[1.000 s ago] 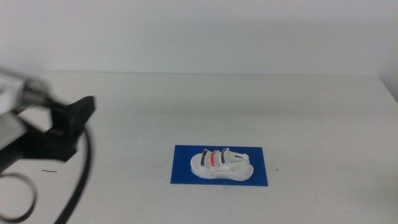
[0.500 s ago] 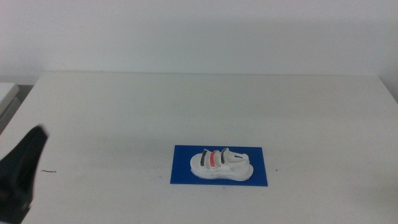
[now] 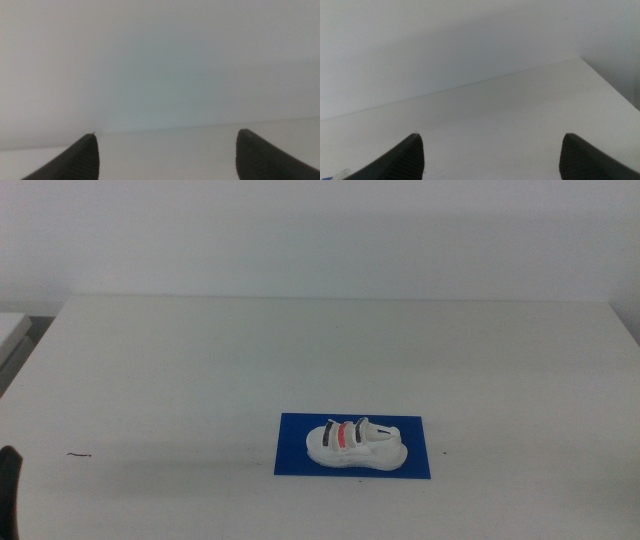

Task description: Use one arm to grab the shoe from the table and place it on the mat.

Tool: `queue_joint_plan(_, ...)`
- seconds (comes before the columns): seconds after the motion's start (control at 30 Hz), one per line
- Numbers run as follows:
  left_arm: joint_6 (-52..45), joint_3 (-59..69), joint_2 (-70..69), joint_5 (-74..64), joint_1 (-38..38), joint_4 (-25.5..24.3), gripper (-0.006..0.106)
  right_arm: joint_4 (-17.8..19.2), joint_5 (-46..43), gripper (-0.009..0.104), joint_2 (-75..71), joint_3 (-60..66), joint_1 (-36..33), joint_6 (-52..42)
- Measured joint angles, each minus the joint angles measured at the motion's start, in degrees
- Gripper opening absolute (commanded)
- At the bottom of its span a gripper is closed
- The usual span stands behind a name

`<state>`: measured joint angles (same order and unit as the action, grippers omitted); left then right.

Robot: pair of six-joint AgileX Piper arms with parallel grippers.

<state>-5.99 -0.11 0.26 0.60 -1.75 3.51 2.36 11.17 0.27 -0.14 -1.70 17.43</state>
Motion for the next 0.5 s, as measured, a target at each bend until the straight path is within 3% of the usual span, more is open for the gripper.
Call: queue_joint_plan(0.5, -0.1, 0.1, -0.1, -7.7, 2.3, 1.2, 0.094, 0.0, 0.0, 0.079, 0.0, 0.0, 0.0, 0.0)
